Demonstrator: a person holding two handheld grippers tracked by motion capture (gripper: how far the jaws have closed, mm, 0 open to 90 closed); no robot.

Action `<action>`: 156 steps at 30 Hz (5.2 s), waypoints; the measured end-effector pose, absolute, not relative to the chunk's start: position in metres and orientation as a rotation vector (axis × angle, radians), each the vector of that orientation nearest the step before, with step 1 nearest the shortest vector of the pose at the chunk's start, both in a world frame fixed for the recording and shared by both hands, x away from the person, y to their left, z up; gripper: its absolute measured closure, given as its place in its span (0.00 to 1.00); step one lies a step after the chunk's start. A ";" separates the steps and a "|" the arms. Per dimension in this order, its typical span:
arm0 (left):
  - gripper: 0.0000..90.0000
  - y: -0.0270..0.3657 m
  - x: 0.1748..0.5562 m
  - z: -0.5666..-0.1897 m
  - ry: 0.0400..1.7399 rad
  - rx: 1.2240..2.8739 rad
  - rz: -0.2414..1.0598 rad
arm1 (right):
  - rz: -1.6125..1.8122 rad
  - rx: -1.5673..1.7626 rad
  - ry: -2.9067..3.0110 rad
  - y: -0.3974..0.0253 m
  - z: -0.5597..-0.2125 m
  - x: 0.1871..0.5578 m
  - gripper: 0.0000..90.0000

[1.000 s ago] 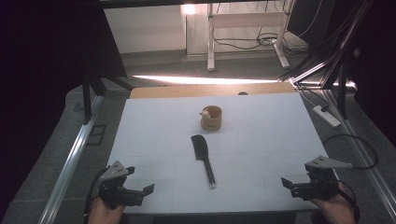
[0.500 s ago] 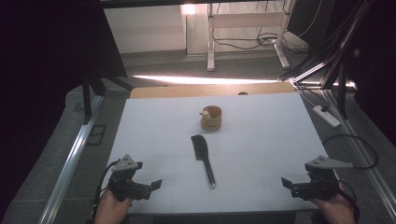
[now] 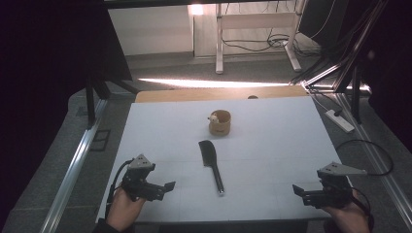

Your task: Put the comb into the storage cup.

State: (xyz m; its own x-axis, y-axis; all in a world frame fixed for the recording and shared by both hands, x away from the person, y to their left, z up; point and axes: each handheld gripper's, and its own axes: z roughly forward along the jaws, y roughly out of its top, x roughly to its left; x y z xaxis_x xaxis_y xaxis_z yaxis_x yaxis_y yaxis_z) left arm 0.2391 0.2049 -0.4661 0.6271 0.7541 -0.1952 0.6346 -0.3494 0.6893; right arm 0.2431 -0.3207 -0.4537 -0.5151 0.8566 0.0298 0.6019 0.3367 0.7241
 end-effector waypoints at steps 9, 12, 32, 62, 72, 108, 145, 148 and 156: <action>0.00 0.191 0.250 -0.466 1.055 2.110 0.178 | 0.984 1.289 2.253 -0.321 -0.454 0.243 0.00; 0.00 0.186 0.254 -0.466 1.044 2.127 0.180 | 0.984 1.288 2.254 -0.321 -0.454 0.243 0.00; 0.00 0.154 0.281 -0.465 0.972 2.169 0.128 | 0.975 1.293 2.261 -0.320 -0.454 0.244 0.00; 0.00 0.100 0.322 -0.474 0.883 2.224 0.021 | 0.967 1.291 2.268 -0.320 -0.455 0.245 0.00; 0.00 0.088 0.330 -0.478 0.863 2.247 0.009 | 0.961 1.292 2.273 -0.320 -0.455 0.245 0.00; 0.98 0.050 0.330 -0.485 0.728 2.366 -0.031 | 0.951 1.290 2.281 -0.319 -0.455 0.245 0.00; 0.98 0.071 0.319 -0.511 0.847 2.429 -0.203 | 0.947 1.265 2.289 -0.318 -0.455 0.244 0.01; 0.98 0.082 0.318 -0.510 0.873 2.432 -0.220 | 0.946 1.264 2.290 -0.318 -0.455 0.244 0.01; 0.98 0.104 0.320 -0.510 0.913 2.446 -0.216 | 0.945 1.264 2.291 -0.318 -0.455 0.244 0.01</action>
